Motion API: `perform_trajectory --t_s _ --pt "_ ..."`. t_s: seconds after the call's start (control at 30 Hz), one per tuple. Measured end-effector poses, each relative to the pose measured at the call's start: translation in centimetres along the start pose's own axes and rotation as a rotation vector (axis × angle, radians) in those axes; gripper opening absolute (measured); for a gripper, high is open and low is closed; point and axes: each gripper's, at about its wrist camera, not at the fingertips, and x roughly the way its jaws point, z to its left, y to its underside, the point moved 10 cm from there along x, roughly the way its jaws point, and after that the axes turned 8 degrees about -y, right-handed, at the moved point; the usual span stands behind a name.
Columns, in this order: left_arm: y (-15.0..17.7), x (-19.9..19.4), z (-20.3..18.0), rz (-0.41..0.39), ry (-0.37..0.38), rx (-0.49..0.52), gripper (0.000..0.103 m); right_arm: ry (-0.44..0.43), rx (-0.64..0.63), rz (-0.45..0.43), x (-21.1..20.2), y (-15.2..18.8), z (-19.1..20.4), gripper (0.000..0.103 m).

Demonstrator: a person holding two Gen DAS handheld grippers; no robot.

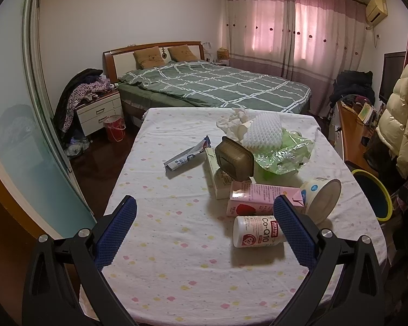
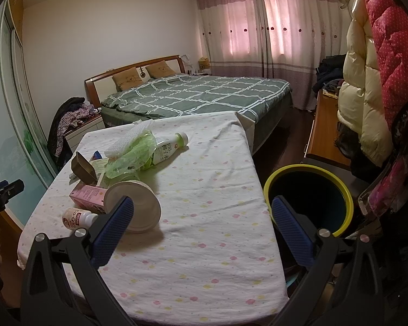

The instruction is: Collect trash

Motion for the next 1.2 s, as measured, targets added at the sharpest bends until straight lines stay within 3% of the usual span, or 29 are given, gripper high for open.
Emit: perform_trajectory --t_s 1.2 --pt "0.28 0.78 -0.41 0.012 0.007 0.008 0.099 -0.004 0.004 0.005 0.53 0.24 -0.58 0.097"
